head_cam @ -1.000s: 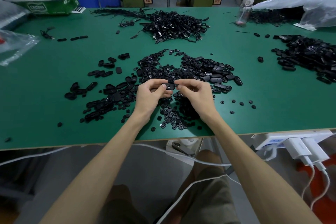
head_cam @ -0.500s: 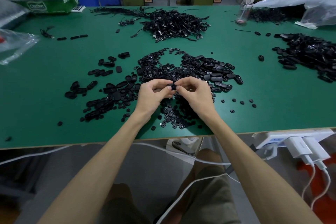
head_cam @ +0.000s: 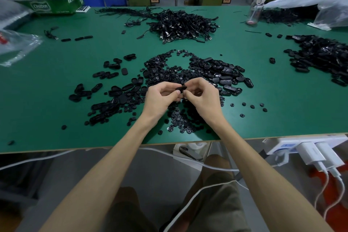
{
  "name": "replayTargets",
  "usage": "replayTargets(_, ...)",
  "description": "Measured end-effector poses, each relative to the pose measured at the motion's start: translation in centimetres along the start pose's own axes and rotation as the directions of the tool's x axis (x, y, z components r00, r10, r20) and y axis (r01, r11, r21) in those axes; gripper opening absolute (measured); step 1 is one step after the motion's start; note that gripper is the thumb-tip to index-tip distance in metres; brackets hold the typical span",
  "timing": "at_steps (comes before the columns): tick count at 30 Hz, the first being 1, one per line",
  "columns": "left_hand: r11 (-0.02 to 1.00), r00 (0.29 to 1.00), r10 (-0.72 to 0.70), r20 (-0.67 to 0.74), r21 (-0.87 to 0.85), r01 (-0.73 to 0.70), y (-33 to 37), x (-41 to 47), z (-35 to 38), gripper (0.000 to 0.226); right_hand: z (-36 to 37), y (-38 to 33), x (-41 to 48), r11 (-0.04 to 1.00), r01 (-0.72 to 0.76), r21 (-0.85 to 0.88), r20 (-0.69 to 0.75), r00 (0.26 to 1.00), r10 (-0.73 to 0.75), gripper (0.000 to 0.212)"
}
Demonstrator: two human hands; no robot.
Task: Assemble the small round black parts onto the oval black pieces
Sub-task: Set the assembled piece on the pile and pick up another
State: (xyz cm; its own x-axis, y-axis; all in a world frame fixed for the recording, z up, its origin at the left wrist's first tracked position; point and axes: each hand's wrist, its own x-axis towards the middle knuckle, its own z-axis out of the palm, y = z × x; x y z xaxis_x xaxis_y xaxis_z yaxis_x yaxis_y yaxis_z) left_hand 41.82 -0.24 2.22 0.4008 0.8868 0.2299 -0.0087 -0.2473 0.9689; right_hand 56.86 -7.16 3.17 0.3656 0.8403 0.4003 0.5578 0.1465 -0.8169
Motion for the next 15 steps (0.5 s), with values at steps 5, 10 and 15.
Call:
replayTargets(5, 1.0, 1.0, 0.003, -0.001, 0.03, -0.003, 0.09, -0.01, 0.04, 0.02, 0.05, 0.1, 0.04, 0.999, -0.03, -0.02, -0.012, 0.999, 0.03, 0.008)
replayTargets(10, 0.999, 1.0, 0.007, 0.009, 0.034, -0.007, 0.24, -0.06, 0.03, 0.021, 0.06, 0.12, 0.09, 0.999, -0.018, -0.031, 0.007, 1.0, 0.018, 0.009)
replayTargets(15, 1.0, 1.0, 0.01, 0.016, 0.014, -0.011, 0.23, -0.06, -0.09, 0.02, -0.02, 0.09, 0.07, 1.0, -0.008, -0.017, 0.013, 1.0, 0.008, 0.007)
